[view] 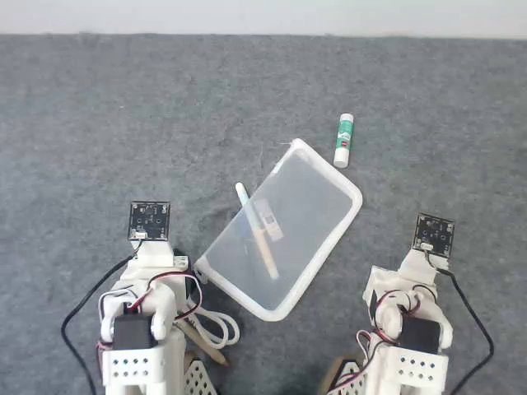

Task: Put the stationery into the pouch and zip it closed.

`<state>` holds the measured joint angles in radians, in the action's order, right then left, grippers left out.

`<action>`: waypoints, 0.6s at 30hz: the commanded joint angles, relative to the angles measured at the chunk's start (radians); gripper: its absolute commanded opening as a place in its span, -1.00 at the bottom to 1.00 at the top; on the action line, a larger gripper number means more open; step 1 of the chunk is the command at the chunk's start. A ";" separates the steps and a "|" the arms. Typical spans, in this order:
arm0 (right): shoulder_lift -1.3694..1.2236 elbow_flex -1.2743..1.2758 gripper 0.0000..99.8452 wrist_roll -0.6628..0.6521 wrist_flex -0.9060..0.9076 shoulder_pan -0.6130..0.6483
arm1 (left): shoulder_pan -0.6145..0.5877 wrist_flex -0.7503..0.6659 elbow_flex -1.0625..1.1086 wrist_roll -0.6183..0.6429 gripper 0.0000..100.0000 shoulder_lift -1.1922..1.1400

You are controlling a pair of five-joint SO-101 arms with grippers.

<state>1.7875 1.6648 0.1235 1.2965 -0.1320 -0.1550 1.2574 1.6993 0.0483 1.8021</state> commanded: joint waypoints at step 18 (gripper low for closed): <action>0.019 0.020 -0.99 -0.008 0.007 -0.001 | -0.002 -0.003 -0.015 0.006 -0.91 0.018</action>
<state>1.7875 1.6648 0.1235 1.2965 -0.1320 -0.1550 1.2574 1.6993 0.0483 1.8021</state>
